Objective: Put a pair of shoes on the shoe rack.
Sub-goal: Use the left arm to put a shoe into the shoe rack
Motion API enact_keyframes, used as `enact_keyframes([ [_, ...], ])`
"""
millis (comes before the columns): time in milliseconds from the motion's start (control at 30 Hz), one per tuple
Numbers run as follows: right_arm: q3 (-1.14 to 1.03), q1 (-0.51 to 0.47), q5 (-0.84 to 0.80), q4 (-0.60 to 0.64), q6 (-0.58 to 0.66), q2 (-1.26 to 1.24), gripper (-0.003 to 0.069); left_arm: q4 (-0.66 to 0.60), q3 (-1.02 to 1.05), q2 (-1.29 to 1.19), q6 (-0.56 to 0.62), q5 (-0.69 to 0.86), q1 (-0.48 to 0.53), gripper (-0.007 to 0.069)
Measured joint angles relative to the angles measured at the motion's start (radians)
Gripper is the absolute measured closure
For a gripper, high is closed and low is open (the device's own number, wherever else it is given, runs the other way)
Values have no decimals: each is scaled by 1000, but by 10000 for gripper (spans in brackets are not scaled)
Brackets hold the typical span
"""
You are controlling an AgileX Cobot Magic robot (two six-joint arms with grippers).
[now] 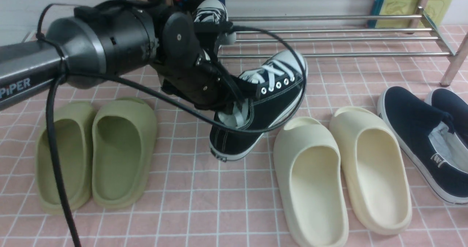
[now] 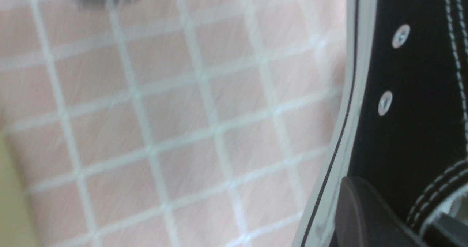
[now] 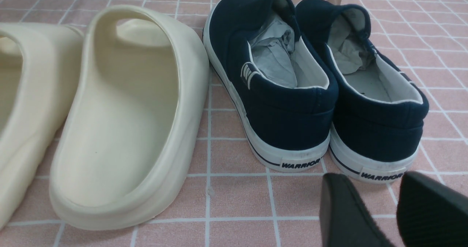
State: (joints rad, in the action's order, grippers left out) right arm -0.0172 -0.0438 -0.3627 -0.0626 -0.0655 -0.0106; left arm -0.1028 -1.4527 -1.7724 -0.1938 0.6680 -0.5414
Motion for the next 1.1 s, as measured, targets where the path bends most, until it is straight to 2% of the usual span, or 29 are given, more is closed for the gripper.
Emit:
enact_keyframes([
  [233, 0, 0, 0, 0, 0, 0, 419, -44, -129, -92, -2, -22, 42, 612],
  [433, 0, 0, 0, 0, 0, 0, 419, -48, -272, -220, -50, -69, 93, 610],
  [600, 0, 0, 0, 0, 0, 0, 419, -43, -505, -400, -98, -79, 115, 609],
  [733, 0, 0, 0, 0, 0, 0, 419, -37, -616, -476, -106, -82, 117, 609],
  [800, 0, 0, 0, 0, 0, 0, 419, -17, -695, -529, -106, -80, 118, 609],
  [1000, 0, 0, 0, 0, 0, 0, 419, 92, -716, -532, -89, -45, 119, 606],
  [1100, 0, 0, 0, 0, 0, 0, 419, 138, -717, -532, -145, -52, 123, 596],
])
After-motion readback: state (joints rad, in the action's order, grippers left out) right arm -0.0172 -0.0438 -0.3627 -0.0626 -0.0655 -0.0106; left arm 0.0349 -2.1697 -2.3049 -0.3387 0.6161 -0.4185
